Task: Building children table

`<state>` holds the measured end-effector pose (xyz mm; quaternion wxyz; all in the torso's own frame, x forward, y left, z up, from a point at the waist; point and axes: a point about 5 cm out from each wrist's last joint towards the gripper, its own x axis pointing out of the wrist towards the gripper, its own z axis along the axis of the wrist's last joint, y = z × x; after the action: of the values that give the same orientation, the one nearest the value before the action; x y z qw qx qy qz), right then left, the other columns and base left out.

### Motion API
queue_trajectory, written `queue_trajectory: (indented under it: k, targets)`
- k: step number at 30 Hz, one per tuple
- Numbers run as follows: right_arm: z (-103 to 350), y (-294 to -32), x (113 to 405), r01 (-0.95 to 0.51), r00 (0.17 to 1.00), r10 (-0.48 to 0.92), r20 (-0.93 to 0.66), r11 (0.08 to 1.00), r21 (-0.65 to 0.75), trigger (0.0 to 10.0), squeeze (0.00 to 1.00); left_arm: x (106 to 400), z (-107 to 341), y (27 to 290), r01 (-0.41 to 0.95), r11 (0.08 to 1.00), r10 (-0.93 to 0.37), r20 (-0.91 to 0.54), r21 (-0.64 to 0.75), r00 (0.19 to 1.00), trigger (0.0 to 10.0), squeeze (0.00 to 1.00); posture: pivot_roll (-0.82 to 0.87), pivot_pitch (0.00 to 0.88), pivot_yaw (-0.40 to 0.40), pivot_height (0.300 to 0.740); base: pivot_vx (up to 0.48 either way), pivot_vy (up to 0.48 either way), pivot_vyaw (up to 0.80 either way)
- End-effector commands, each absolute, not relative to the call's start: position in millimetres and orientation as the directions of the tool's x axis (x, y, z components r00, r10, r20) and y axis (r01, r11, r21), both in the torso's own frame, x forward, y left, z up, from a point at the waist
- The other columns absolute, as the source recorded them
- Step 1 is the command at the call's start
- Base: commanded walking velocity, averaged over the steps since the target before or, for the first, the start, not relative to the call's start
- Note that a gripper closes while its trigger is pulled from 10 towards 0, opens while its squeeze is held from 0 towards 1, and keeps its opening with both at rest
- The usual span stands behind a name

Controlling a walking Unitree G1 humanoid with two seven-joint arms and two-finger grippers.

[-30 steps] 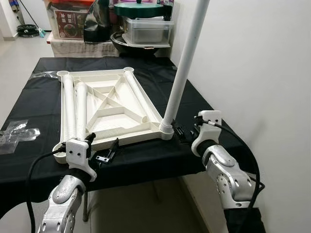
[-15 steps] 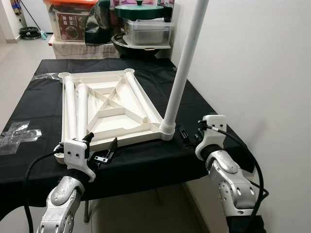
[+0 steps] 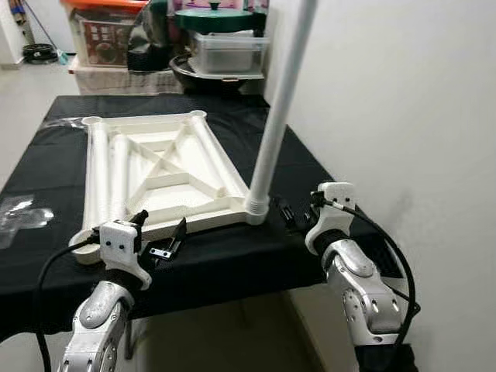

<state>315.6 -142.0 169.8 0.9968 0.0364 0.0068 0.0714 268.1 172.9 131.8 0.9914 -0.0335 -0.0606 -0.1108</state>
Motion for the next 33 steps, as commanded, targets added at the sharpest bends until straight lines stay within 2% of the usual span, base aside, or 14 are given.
queue_trajectory:
  k: [1, 17, 21, 30, 33]
  targets:
    - [173, -142, 317, -0.138, 0.990, 0.137, 0.011, 0.988, 0.069, 10.0, 0.00, 267, 131, 176, 0.209, 0.976, -0.201, 0.123, -0.056, 0.972, 10.0, 0.00, 0.00, 0.000, -0.096, 0.740, 0.000, 0.000, 0.00]
    - [173, -146, 323, -0.120, 0.993, 0.119, 0.019, 0.991, 0.057, 10.0, 0.00, 269, 136, 179, 0.197, 0.978, -0.185, 0.147, -0.074, 0.972, 10.0, 0.00, 0.00, 0.000, -0.094, 0.740, 0.000, 0.000, 0.00]
    - [174, -146, 324, -0.110, 0.994, 0.109, 0.026, 0.992, 0.067, 10.0, 0.00, 268, 139, 180, 0.192, 0.978, -0.177, 0.163, -0.085, 0.971, 10.0, 0.00, 0.00, 0.000, -0.094, 0.740, 0.000, 0.000, 0.80]
    - [176, -154, 328, -0.059, 0.998, 0.057, 0.032, 0.994, 0.092, 10.0, 0.00, 268, 142, 184, 0.172, 0.982, -0.155, 0.181, -0.082, 0.971, 10.0, 0.00, 0.01, 0.000, -0.094, 0.740, 0.367, 0.000, 0.00]
    - [176, -155, 328, -0.058, 0.998, 0.056, 0.032, 0.994, 0.095, 10.0, 0.00, 268, 142, 184, 0.173, 0.982, -0.156, 0.181, -0.081, 0.971, 10.0, 0.00, 0.01, 0.000, -0.094, 0.740, 0.000, 0.000, 0.00]
